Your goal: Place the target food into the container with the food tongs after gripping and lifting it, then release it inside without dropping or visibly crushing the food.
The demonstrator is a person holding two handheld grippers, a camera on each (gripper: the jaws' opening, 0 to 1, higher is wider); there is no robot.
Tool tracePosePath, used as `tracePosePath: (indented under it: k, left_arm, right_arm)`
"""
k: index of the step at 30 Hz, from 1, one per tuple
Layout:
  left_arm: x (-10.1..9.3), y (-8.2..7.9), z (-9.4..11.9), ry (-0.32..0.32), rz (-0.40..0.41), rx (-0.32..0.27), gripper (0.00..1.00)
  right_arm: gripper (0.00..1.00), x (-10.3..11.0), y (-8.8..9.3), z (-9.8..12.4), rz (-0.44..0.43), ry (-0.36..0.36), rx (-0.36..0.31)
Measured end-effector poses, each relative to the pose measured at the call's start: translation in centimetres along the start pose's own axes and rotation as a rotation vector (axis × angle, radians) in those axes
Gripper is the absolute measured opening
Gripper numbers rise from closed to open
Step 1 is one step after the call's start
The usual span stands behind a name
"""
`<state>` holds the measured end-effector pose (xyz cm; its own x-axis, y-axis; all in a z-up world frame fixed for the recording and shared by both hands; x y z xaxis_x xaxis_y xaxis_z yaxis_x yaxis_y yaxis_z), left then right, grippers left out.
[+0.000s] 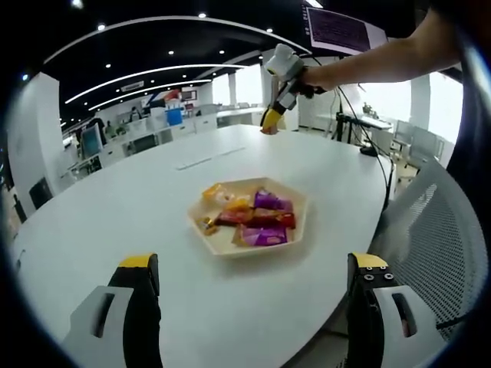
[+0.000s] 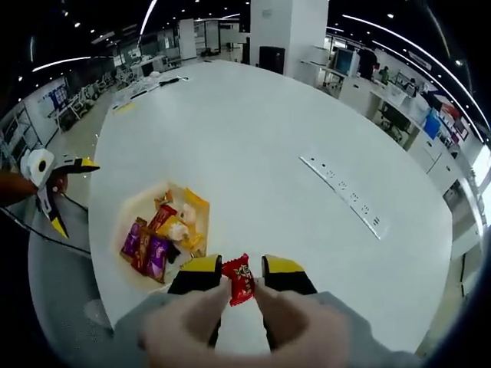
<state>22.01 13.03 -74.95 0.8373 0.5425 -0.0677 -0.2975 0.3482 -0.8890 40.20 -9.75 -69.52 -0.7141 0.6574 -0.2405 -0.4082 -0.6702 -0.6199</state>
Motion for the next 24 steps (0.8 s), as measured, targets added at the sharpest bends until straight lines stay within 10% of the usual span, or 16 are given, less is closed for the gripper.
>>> tracePosePath:
  k: [24]
  left_arm:
    - [-0.2, -0.2, 0.0, 0.005, -0.007, -0.006, 0.99]
  right_arm:
    - [0.19, 3.5, -3.1, -1.4, 0.014, -0.054, -0.009]
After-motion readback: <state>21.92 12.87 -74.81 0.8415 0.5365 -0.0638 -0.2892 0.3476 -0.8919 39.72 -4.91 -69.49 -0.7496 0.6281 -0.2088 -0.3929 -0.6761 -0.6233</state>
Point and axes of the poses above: the point that each gripper's makers call its tool centre point, and the gripper's own axes: z roughly backward along the fingers, x roughly to its left, y roughly out of its underside, the point moved 1 cm from there along z, roughly backward along the fingers, and after that the axes turned 15 degrees about y, right-handed, at the moved point
